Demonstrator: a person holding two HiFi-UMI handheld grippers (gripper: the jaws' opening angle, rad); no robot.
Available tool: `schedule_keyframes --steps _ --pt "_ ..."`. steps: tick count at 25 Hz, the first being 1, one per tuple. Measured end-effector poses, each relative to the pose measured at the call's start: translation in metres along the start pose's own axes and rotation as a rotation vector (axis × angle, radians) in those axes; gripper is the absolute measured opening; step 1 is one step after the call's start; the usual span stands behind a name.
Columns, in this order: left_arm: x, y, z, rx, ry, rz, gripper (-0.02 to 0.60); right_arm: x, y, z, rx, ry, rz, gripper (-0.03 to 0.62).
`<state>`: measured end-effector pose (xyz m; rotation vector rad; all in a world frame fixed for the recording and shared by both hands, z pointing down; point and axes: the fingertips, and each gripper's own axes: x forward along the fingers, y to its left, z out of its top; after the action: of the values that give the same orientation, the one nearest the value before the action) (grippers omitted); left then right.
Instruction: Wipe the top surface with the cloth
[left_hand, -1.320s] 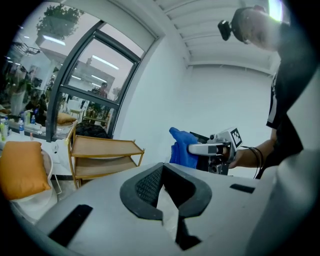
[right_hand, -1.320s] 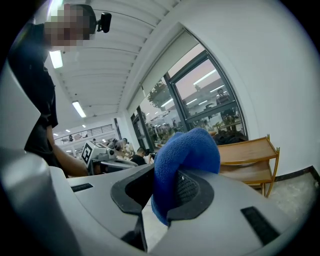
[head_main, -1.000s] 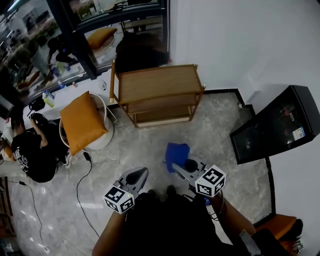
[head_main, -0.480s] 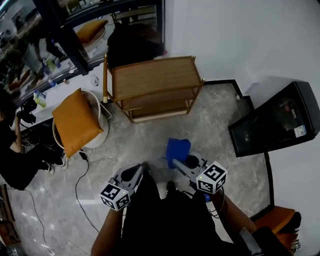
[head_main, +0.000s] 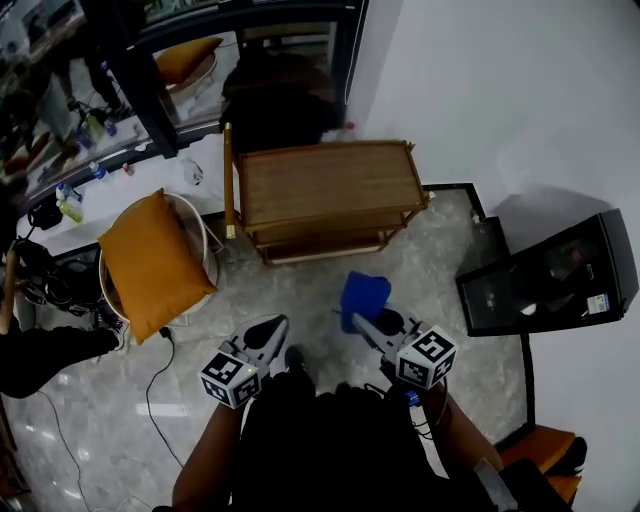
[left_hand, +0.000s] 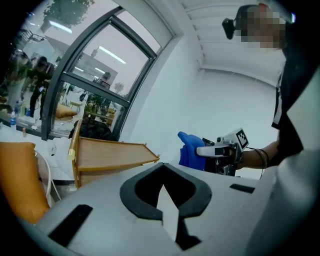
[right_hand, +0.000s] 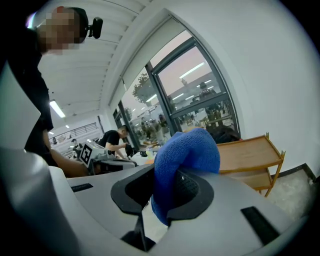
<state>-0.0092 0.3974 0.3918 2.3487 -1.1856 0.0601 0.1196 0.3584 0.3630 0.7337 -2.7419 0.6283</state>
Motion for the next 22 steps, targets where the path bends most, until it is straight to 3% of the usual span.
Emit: schedule_keyframes --steps 8,14,22 --pt "0.011 0.069 0.039 0.003 -0.017 -0.038 0.005 0.062 -0.019 0.050 -0.024 -0.030 -0.069 0.081" --pt "0.020 0.105 0.039 -0.037 -0.014 0.013 0.005 0.092 -0.043 0.066 -0.033 -0.017 -0.053 0.081" --pt "0.061 0.147 0.072 -0.006 0.008 0.097 0.005 0.147 -0.099 0.091 -0.017 -0.020 0.030 0.081"
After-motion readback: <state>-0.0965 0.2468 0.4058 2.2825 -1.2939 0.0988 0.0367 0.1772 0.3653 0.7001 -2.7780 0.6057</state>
